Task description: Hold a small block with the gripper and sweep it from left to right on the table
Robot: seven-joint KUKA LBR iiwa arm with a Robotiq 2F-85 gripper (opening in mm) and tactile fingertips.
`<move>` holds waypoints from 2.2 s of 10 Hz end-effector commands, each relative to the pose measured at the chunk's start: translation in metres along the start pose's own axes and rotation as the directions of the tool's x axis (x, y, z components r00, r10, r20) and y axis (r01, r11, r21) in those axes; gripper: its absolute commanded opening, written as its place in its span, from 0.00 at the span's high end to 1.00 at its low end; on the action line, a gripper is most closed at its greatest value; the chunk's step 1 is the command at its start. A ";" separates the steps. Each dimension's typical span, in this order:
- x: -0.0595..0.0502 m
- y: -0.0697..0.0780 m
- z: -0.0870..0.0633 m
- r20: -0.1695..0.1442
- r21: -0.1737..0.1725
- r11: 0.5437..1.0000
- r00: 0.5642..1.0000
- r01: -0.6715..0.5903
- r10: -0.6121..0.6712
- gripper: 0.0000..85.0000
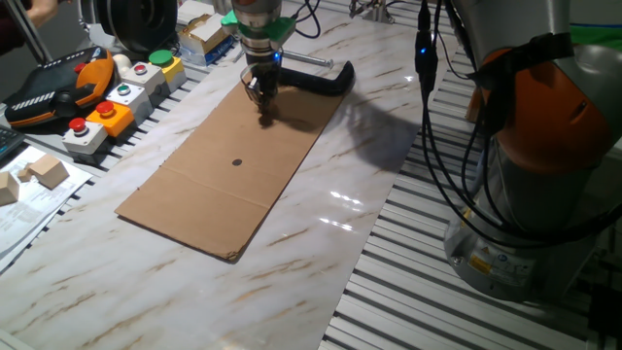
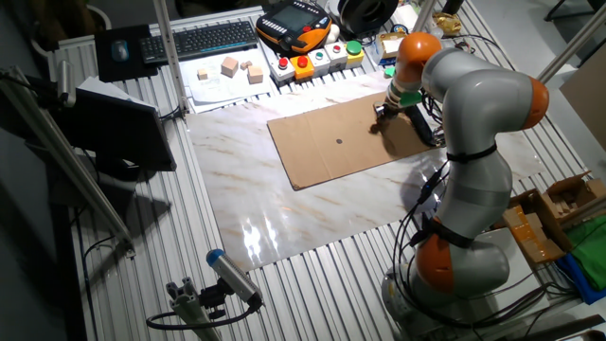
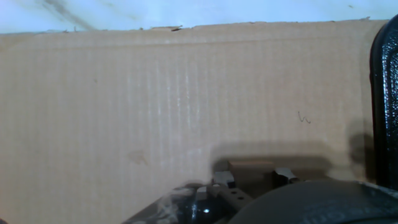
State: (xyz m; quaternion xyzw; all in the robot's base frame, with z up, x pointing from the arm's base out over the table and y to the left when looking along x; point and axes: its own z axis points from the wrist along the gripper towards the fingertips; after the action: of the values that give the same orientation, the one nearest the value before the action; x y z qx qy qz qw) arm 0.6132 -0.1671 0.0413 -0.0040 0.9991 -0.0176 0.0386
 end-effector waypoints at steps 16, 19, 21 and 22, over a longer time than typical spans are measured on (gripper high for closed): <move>-0.004 0.021 -0.002 -0.003 0.003 1.000 1.000 0.000 0.000 0.99; -0.005 0.026 -0.003 -0.005 0.002 1.000 1.000 -0.003 0.003 0.99; -0.005 0.027 -0.002 -0.003 -0.003 1.000 1.000 -0.003 0.003 0.99; -0.005 0.028 -0.002 -0.003 -0.003 1.000 1.000 -0.003 0.003 0.99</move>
State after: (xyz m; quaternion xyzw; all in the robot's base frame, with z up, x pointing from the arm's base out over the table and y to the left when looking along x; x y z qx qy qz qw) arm 0.6178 -0.1385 0.0431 -0.0023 0.9992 -0.0160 0.0371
